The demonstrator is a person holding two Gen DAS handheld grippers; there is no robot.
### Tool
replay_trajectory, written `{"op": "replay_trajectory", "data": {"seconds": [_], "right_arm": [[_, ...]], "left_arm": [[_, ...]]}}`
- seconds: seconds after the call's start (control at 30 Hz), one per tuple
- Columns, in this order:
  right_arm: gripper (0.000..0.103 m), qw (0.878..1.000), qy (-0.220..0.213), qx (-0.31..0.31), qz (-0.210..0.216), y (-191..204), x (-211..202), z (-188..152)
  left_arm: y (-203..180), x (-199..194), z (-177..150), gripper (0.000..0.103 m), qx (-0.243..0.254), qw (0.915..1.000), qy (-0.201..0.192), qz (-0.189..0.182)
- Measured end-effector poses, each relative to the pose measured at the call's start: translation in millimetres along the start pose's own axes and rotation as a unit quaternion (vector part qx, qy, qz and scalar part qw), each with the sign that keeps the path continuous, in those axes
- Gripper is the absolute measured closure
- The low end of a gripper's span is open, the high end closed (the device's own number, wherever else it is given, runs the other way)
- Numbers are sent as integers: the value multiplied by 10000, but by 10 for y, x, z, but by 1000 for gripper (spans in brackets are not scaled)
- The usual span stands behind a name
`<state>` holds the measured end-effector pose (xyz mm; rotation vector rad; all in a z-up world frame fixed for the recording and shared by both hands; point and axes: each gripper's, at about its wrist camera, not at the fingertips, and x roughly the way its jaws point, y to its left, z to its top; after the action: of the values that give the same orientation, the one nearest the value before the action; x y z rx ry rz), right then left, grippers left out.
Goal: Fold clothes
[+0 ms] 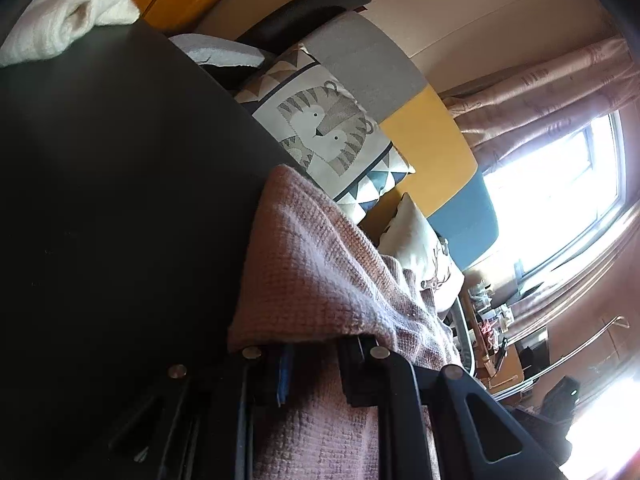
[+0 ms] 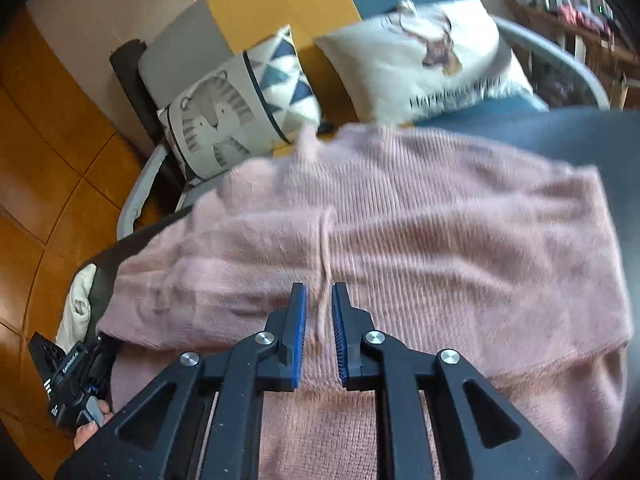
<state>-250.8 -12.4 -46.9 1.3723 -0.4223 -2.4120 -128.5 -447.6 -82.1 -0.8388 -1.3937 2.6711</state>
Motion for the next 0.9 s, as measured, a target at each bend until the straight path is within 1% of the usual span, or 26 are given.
{"op": "replay_trajectory", "data": {"seconds": [0.03,0.07,0.1,0.17,0.2,0.3,0.33,0.4,0.53,0.67,0.77,0.8,0.9], "right_arm": [[85,10000,67,58,46,-18,45,-25],[76,9998,129,114,68,-22,92,-45],[69,9996,171,165,119,-22,133,-67],[67,9992,169,222,303,7,185,-118],[63,9994,137,151,284,52,200,-137],[63,9995,-62,-305,-24,229,217,-185],[63,9985,-103,-499,-179,287,228,-196],[88,9965,-172,-746,-339,353,232,-204],[91,9927,-328,-1054,-483,423,154,-187],[92,9872,-755,-1278,-586,490,-89,-121],[93,9799,-1115,-1508,-684,580,-281,-64],[96,9781,-1194,-1553,-700,602,-324,-46],[96,9772,-1336,-1514,-662,623,-419,13]], "left_arm": [[16,-6,3,85,-44,10000,-18,-15],[29,-8,5,85,-80,10000,-29,-33],[36,-9,7,85,-101,9999,-36,-45],[40,-14,6,85,-111,9999,-58,-56],[42,-11,6,85,-121,9999,-61,-68],[58,-8,9,85,-172,9997,-96,-119],[64,-9,12,85,-187,9997,-107,-145],[78,-13,16,85,-222,9995,-132,-186],[82,-26,40,85,-247,9994,-179,-152],[46,-112,80,85,-139,9988,-433,-154],[-7,-140,88,85,12,9985,-513,-202],[-22,-141,91,85,46,9984,-528,-191],[-57,-164,104,85,128,9978,-613,-198]]}}
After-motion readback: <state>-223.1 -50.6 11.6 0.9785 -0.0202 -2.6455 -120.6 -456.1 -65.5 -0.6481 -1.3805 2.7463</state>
